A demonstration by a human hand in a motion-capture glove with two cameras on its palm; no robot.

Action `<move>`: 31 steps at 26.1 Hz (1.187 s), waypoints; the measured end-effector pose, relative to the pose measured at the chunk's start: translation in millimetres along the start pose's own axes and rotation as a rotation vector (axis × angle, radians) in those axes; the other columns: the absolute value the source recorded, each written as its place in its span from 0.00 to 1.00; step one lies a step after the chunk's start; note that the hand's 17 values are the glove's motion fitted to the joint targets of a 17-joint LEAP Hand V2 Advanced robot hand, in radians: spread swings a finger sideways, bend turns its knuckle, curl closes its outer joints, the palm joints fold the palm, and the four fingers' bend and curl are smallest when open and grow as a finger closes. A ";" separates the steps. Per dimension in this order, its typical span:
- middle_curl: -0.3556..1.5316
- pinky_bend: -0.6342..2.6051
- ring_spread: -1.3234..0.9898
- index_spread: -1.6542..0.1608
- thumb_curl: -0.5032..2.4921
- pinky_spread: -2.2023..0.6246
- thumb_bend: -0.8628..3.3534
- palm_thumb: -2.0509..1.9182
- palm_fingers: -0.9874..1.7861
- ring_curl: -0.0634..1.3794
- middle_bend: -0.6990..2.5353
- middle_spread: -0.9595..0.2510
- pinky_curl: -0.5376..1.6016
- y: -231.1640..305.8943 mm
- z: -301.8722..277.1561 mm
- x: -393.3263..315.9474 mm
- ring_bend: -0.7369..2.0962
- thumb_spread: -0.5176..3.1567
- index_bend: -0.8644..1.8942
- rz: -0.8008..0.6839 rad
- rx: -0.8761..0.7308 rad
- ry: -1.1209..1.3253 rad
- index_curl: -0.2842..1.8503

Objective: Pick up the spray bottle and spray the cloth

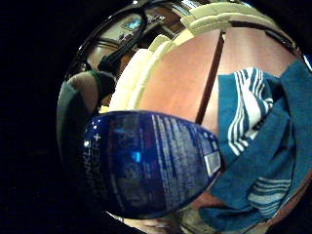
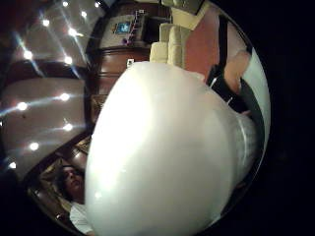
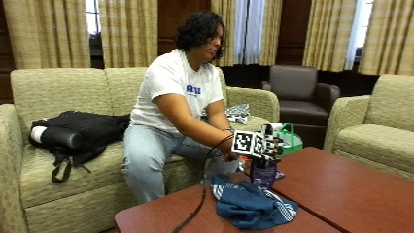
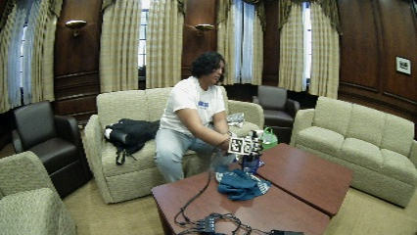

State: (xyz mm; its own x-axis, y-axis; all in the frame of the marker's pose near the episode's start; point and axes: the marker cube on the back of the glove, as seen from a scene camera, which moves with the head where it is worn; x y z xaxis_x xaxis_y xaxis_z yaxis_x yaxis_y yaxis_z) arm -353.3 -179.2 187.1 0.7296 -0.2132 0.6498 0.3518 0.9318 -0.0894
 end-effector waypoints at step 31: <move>0.38 0.27 0.48 0.66 0.31 0.84 0.20 0.62 0.49 0.28 0.28 0.64 0.40 124.4 -90.5 9.7 0.39 0.37 0.37 -0.085 -0.248 0.702 0.27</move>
State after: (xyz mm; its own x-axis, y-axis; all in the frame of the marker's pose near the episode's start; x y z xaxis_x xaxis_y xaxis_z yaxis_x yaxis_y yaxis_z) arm -249.4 -91.9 114.0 0.8673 -0.4965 0.0350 0.4853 0.8278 -0.2815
